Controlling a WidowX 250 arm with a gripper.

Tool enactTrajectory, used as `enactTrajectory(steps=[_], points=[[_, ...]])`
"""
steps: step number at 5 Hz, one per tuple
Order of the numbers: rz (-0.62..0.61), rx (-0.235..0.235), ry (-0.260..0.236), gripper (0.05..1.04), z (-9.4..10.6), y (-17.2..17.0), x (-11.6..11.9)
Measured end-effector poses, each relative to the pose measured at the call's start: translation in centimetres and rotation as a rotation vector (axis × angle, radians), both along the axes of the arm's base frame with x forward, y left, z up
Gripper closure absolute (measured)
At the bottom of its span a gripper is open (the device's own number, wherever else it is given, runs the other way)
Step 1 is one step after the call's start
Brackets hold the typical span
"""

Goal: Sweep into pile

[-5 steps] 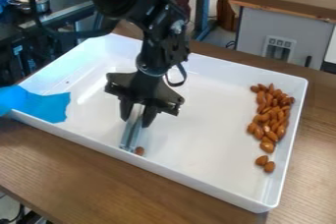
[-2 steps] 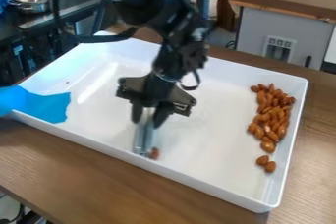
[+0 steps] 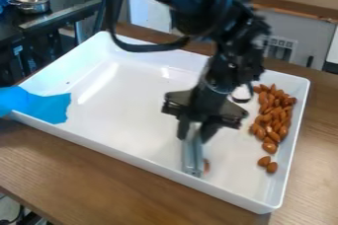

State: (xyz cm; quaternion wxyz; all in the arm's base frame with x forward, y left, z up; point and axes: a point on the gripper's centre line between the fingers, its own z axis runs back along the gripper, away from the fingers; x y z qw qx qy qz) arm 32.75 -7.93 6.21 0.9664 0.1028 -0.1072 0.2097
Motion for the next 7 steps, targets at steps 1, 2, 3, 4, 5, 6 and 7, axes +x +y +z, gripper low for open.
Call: enactTrajectory(steps=[1,2,3,4,5,6,7], points=[[0.036,-0.014,-0.012,0.711,0.0,-1.6,0.6],[0.091,-0.032,-0.021,0.711,0.0,-2.6,1.5],[0.149,-0.044,-0.031,0.711,0.2,-3.1,2.5],[0.198,-0.065,-0.025,0.711,0.2,-3.7,3.8],[0.233,-0.08,-0.033,0.711,0.6,-3.1,5.1],[0.271,-0.088,-0.025,0.711,0.8,-2.1,5.3],[0.275,-0.134,-0.046,0.711,3.4,-0.1,4.6]])
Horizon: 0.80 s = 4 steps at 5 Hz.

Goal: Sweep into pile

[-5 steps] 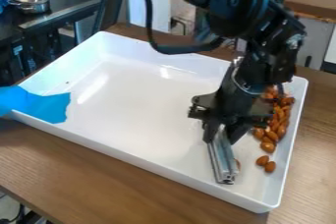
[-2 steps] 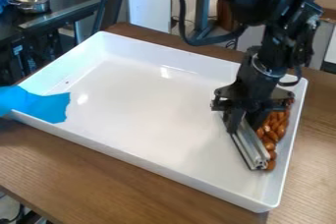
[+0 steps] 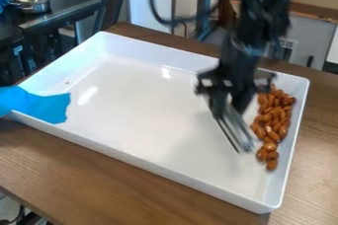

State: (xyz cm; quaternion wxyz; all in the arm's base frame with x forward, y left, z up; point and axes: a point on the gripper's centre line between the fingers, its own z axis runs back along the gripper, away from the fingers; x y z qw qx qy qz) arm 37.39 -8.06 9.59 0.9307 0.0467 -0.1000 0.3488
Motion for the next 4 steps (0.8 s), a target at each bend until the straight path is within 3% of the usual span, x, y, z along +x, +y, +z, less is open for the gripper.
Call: enactTrajectory(steps=[1,2,3,4], points=[[-0.021,-0.058,-0.059,0.711,3.7,2.8,-1.2],[-0.086,-0.094,-0.12,0.711,6.8,7.9,-2.5],[-0.129,-0.071,-0.116,0.711,6.1,13.5,-3.4],[-0.213,-0.025,-0.055,0.711,2.5,15.2,-3.8]])
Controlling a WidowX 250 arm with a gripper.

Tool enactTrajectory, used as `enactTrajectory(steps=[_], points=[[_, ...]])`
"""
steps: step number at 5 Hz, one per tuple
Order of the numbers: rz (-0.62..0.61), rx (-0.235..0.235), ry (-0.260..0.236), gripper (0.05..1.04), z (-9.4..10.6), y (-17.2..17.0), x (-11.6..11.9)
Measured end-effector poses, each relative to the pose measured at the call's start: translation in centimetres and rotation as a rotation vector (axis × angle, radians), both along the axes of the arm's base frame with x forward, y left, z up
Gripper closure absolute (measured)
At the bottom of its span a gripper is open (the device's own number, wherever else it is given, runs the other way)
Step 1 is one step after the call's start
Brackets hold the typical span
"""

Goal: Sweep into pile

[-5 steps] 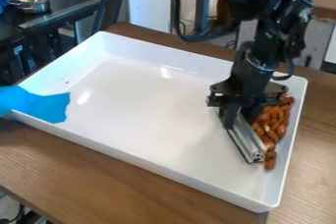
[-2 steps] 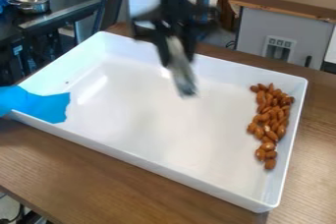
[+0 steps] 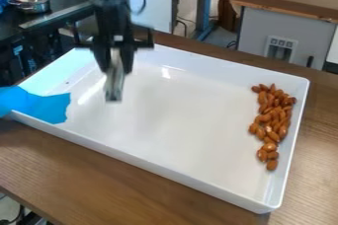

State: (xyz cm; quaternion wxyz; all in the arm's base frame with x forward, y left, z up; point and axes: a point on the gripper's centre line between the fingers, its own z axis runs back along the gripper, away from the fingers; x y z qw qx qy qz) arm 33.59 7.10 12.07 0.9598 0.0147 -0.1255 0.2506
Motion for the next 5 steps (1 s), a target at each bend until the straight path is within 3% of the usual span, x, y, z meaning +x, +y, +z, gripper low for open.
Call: enactTrajectory(steps=[1,2,3,4,5], points=[[-0.03,0.068,0.023,0.711,-2.7,1.4,-1.1],[-0.039,0.098,0.047,0.711,-4.7,1.8,-2.4],[-0.068,0.152,0.027,0.652,-5.6,2.3,-2.7],[-0.069,0.17,0.077,0.339,-5.6,2.5,-3.5],[-0.083,0.141,0.047,0.1,-3.0,1.8,-4.1]])
